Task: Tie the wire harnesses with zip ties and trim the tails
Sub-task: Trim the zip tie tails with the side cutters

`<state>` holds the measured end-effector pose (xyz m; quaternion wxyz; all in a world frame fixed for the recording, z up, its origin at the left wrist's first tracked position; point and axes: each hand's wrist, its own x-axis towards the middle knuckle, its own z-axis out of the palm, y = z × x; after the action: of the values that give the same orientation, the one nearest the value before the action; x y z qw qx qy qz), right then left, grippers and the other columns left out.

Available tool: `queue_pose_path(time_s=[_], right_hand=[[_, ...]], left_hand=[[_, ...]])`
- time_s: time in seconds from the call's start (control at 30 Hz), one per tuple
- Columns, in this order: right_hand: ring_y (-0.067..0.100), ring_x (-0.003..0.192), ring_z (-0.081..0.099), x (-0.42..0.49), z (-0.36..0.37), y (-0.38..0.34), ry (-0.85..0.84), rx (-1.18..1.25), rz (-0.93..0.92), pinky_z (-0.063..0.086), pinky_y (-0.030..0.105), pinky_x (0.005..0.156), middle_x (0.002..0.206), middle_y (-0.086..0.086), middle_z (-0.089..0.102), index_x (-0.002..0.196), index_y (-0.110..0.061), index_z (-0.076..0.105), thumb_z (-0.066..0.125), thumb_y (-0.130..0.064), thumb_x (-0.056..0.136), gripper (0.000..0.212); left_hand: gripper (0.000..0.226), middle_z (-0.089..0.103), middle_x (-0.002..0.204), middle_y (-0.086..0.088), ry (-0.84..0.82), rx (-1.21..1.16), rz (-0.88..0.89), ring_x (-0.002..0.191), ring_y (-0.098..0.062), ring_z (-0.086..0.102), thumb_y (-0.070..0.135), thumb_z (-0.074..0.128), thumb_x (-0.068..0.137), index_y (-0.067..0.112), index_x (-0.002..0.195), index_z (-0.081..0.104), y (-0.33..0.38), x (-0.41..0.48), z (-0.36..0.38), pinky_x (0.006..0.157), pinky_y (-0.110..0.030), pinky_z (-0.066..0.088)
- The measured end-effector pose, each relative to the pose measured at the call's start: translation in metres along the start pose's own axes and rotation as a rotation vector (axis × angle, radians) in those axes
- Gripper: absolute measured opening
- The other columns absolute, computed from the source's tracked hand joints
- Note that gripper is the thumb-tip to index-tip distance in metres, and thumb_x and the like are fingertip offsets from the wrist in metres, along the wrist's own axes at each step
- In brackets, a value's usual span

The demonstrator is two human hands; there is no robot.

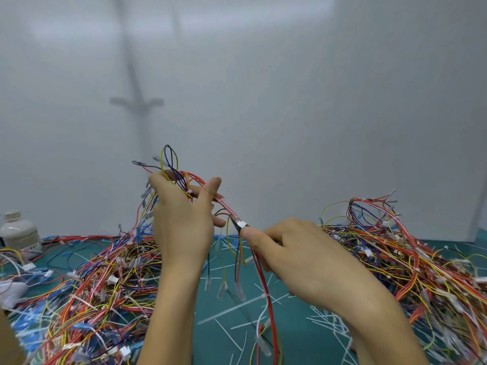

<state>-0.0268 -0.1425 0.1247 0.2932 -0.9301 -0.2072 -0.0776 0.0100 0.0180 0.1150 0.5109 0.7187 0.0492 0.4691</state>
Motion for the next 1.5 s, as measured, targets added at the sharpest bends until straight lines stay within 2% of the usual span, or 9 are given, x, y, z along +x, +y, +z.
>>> queue_pose_path(time_s=[0.33, 0.5, 0.67, 0.83, 1.07, 1.27, 1.33, 1.4, 1.5], right_hand=[[0.030, 0.072, 0.066, 0.006, -0.009, 0.011, 0.177, 0.239, 0.033, 0.055, 0.043, 0.072, 0.071, 0.006, 0.067, 0.084, -0.012, 0.065, 0.041, -0.084, 0.068, 0.078], [0.012, 0.050, 0.060, 0.016, 0.003, 0.015, 0.089, 0.584, 0.043, 0.054, 0.025, 0.054, 0.059, -0.005, 0.068, 0.080, -0.020, 0.074, 0.075, -0.044, 0.079, 0.024], [0.016, 0.054, 0.057, 0.021, 0.009, 0.013, 0.122, 0.799, 0.013, 0.056, 0.034, 0.059, 0.079, 0.012, 0.073, 0.078, -0.011, 0.070, 0.075, -0.020, 0.085, 0.012], [0.019, 0.054, 0.056, 0.018, -0.002, 0.021, 0.178, 0.925, 0.000, 0.059, 0.038, 0.061, 0.079, 0.011, 0.074, 0.085, -0.007, 0.069, 0.071, -0.010, 0.087, 0.005], [0.017, 0.054, 0.058, 0.016, -0.010, 0.032, 0.175, 0.967, 0.000, 0.060, 0.035, 0.061, 0.081, 0.010, 0.076, 0.086, -0.006, 0.070, 0.071, -0.009, 0.085, 0.003], [0.023, 0.054, 0.058, 0.019, -0.004, 0.030, 0.194, 0.962, -0.003, 0.059, 0.044, 0.059, 0.073, 0.013, 0.070, 0.084, -0.002, 0.068, 0.077, -0.010, 0.079, 0.012], [0.023, 0.054, 0.056, 0.022, 0.000, 0.028, 0.199, 0.943, 0.004, 0.058, 0.050, 0.062, 0.067, 0.009, 0.064, 0.085, 0.000, 0.068, 0.078, -0.011, 0.079, 0.016], [0.021, 0.054, 0.056, 0.023, 0.003, 0.027, 0.196, 0.923, 0.010, 0.058, 0.050, 0.064, 0.063, 0.002, 0.062, 0.085, -0.006, 0.070, 0.077, -0.014, 0.081, 0.012], [0.020, 0.056, 0.057, 0.024, 0.006, 0.028, 0.165, 0.942, 0.021, 0.059, 0.046, 0.065, 0.068, -0.002, 0.066, 0.091, -0.016, 0.075, 0.074, -0.021, 0.085, 0.008]], left_hand=[[0.038, 0.073, 0.092, -0.009, -0.222, -0.381, -0.135, 0.053, -0.014, 0.066, 0.011, 0.072, 0.087, 0.010, 0.110, 0.041, 0.004, 0.004, -0.002, 0.050, -0.018, 0.045], [0.022, 0.073, 0.115, 0.002, -0.465, -0.659, -0.271, 0.084, -0.019, 0.074, 0.015, 0.052, 0.099, 0.010, 0.120, 0.050, 0.006, 0.006, -0.003, 0.061, -0.020, 0.055], [0.036, 0.065, 0.131, -0.006, -0.683, -0.893, -0.362, 0.110, -0.024, 0.067, 0.011, 0.039, 0.100, 0.011, 0.131, 0.056, 0.001, 0.008, -0.009, 0.077, -0.028, 0.058], [0.039, 0.071, 0.116, -0.010, -0.659, -0.748, -0.432, 0.095, -0.020, 0.071, 0.020, 0.060, 0.083, 0.011, 0.121, 0.066, -0.007, 0.010, -0.010, 0.071, -0.023, 0.057], [0.004, 0.073, 0.070, -0.002, -0.404, -0.518, -0.408, 0.059, -0.009, 0.067, 0.021, 0.077, 0.068, 0.019, 0.071, 0.080, -0.011, 0.008, -0.005, 0.051, -0.014, 0.050], [0.021, 0.068, 0.082, 0.015, -0.199, 0.191, 0.001, 0.066, 0.002, 0.062, 0.040, 0.081, 0.073, 0.029, 0.086, 0.068, -0.007, 0.008, -0.013, 0.066, -0.027, 0.050], [0.020, 0.069, 0.078, 0.015, -0.329, 0.141, 0.080, 0.067, 0.002, 0.062, 0.046, 0.077, 0.076, 0.028, 0.082, 0.069, 0.005, 0.007, -0.018, 0.061, -0.019, 0.049], [0.030, 0.073, 0.075, 0.008, -0.701, 0.014, -0.042, 0.069, -0.003, 0.068, 0.052, 0.078, 0.074, 0.023, 0.083, 0.073, 0.017, 0.003, -0.020, 0.058, -0.018, 0.052], [0.030, 0.075, 0.075, -0.004, -1.057, -0.009, -0.172, 0.070, -0.017, 0.074, 0.031, 0.079, 0.077, 0.006, 0.091, 0.071, 0.023, -0.005, -0.019, 0.064, -0.022, 0.058]])
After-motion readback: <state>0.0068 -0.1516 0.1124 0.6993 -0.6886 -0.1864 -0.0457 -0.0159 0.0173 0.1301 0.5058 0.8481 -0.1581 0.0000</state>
